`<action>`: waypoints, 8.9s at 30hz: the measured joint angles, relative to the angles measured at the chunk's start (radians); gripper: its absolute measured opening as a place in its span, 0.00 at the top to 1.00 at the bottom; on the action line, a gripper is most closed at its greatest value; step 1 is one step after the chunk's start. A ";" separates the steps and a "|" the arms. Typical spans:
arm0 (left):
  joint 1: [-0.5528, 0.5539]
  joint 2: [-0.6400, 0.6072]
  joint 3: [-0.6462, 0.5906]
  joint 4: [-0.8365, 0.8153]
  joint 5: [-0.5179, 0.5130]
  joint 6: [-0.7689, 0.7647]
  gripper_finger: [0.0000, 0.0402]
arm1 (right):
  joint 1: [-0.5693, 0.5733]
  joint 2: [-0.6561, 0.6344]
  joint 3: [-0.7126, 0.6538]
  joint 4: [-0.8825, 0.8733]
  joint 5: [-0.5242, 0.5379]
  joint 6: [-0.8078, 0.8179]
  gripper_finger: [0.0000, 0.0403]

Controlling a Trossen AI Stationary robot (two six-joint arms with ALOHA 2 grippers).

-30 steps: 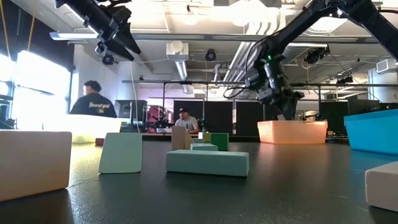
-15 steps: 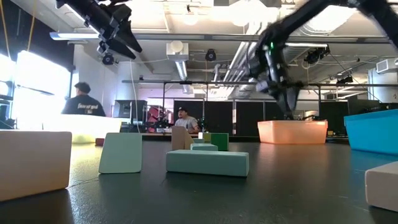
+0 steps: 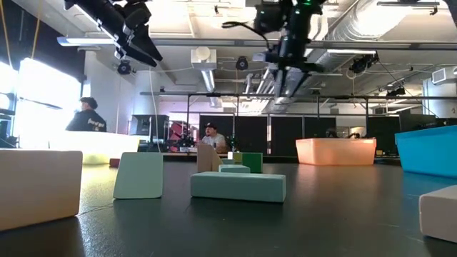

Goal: Sort blocks by size
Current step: Put the blue rectangle block into the blue bin, then put the yellow triangle block into the orange bin

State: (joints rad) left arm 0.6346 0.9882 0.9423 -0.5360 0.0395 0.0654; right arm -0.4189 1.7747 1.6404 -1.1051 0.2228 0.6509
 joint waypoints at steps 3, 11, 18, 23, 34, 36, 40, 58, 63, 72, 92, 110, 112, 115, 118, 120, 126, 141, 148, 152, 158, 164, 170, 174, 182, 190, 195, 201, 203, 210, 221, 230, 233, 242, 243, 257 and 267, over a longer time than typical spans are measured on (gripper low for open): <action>0.000 0.000 0.000 -0.014 0.000 0.000 0.47 | 0.054 0.039 0.000 0.113 -0.023 0.061 0.54; 0.000 0.000 0.000 -0.056 0.007 0.062 0.47 | 0.095 0.206 0.000 0.413 -0.154 0.231 0.37; 0.000 0.000 0.000 -0.057 0.042 0.061 0.47 | 0.072 0.321 0.000 0.430 -0.152 0.401 0.36; 0.000 0.000 0.000 -0.058 0.045 0.060 0.47 | 0.065 0.366 0.000 0.460 -0.129 0.450 0.36; 0.000 0.000 0.000 -0.049 0.045 0.066 0.47 | 0.081 0.458 0.024 0.478 -0.087 0.494 0.36; 0.000 0.000 0.000 -0.043 0.045 0.069 0.47 | 0.088 0.477 0.049 0.446 -0.065 0.489 0.36; 0.000 0.000 0.000 -0.043 0.045 0.070 0.47 | 0.094 0.497 0.086 0.356 -0.049 0.453 0.37; 0.000 0.000 0.000 -0.043 0.044 0.070 0.47 | 0.104 0.425 0.072 0.045 -0.158 0.233 0.69; 0.000 0.000 0.000 -0.042 0.044 0.082 0.47 | 0.170 0.283 0.078 -0.102 -0.071 0.051 0.69; 0.000 0.000 0.000 -0.042 0.044 0.095 0.47 | 0.309 -0.070 -0.270 -0.207 -0.098 0.271 0.69; 0.000 0.000 0.000 -0.042 0.044 0.094 0.47 | 0.728 -0.657 -0.744 -0.087 -0.359 1.211 0.69; 0.000 0.000 0.000 -0.042 0.043 0.094 0.47 | 0.740 -0.657 -0.884 0.041 -0.442 1.292 0.69; 0.000 0.000 0.000 -0.042 0.043 0.094 0.47 | 0.740 -0.657 -0.885 0.041 -0.443 1.305 0.69; 0.000 0.000 0.000 -0.042 0.043 0.095 0.47 | 0.740 -0.657 -0.885 0.010 -0.445 1.309 0.69; 0.000 0.000 0.000 -0.042 0.043 0.095 0.47 | 0.732 -0.657 -0.885 -0.043 -0.445 1.347 0.69; 0.000 0.000 0.000 -0.042 0.043 0.095 0.47 | 0.724 -0.657 -0.885 -0.079 -0.436 1.369 0.69; 0.000 0.000 0.000 -0.042 0.043 0.095 0.47 | 0.676 -0.657 -0.885 -0.090 -0.329 1.337 0.66; 0.000 0.000 0.000 -0.042 0.043 0.094 0.47 | 0.615 -0.657 -0.885 -0.112 -0.083 1.018 0.43; 0.000 0.000 0.000 -0.042 0.043 0.094 0.47 | 0.630 -0.657 -0.885 -0.054 -0.039 0.947 0.43; 0.000 0.000 0.000 -0.042 0.043 0.094 0.47 | 0.652 -0.658 -0.885 0.013 0.045 0.945 0.43; 0.000 0.000 0.000 -0.042 0.043 0.094 0.47 | 0.669 -0.657 -0.885 0.059 0.118 0.940 0.42; 0.000 0.000 0.000 -0.042 0.043 0.094 0.47 | 0.669 -0.657 -0.885 0.079 0.132 0.909 0.42; 0.000 0.000 0.000 -0.042 0.043 0.094 0.47 | 0.668 -0.657 -0.885 0.166 0.210 0.862 0.42; 0.000 0.000 0.000 -0.042 0.043 0.094 0.47 | 0.648 -0.657 -0.885 0.225 0.244 0.833 0.42; 0.000 0.000 0.000 -0.042 0.043 0.094 0.47 | 0.615 -0.657 -0.885 0.345 0.240 0.784 0.42; 0.000 0.000 0.000 -0.042 0.043 0.094 0.47 | 0.568 -0.657 -0.885 0.547 0.233 0.502 0.42; 0.000 0.000 0.000 -0.042 0.043 0.094 0.47 | 0.529 -0.648 -0.885 0.670 0.187 0.256 0.42; 0.000 0.000 0.000 -0.042 0.043 0.094 0.47 | 0.480 -0.648 -0.884 0.699 0.057 0.038 0.42; 0.000 0.000 0.000 -0.042 0.043 0.093 0.47 | 0.474 -0.648 -0.884 0.685 0.026 -0.018 0.42; 0.000 0.000 0.000 -0.042 0.043 0.094 0.47 | 0.490 -0.648 -0.884 0.668 -0.066 -0.072 0.42; 0.000 0.000 0.000 -0.013 0.043 0.093 0.47 | 0.668 -0.621 -0.884 0.681 0.028 0.276 0.42; 0.000 0.000 0.000 -0.012 0.043 -0.079 0.47 | 0.782 -0.396 -0.779 0.698 -0.048 0.448 0.42; 0.000 0.000 0.000 -0.012 0.039 -0.138 0.47 | 0.797 -0.307 -0.678 0.613 -0.076 0.443 0.42; -0.010 0.000 0.000 -0.012 0.038 -0.292 0.47 | 0.877 -0.162 -0.461 0.344 -0.164 0.453 0.42; -0.014 0.000 0.000 -0.012 0.038 -0.289 0.47 | 0.900 -0.158 -0.462 0.334 -0.165 0.473 0.42; -0.048 0.000 0.000 -0.014 0.035 -0.194 0.47 | 1.180 -0.156 -0.477 0.282 -0.178 0.900 0.42; -0.050 0.000 0.000 -0.025 0.035 -0.213 0.47 | 1.372 -0.123 -0.477 0.216 -0.142 1.158 0.42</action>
State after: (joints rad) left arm 0.5843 0.9882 0.9424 -0.5615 0.0747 -0.1477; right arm 0.9530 1.6520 1.1633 -0.8891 0.0806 1.8084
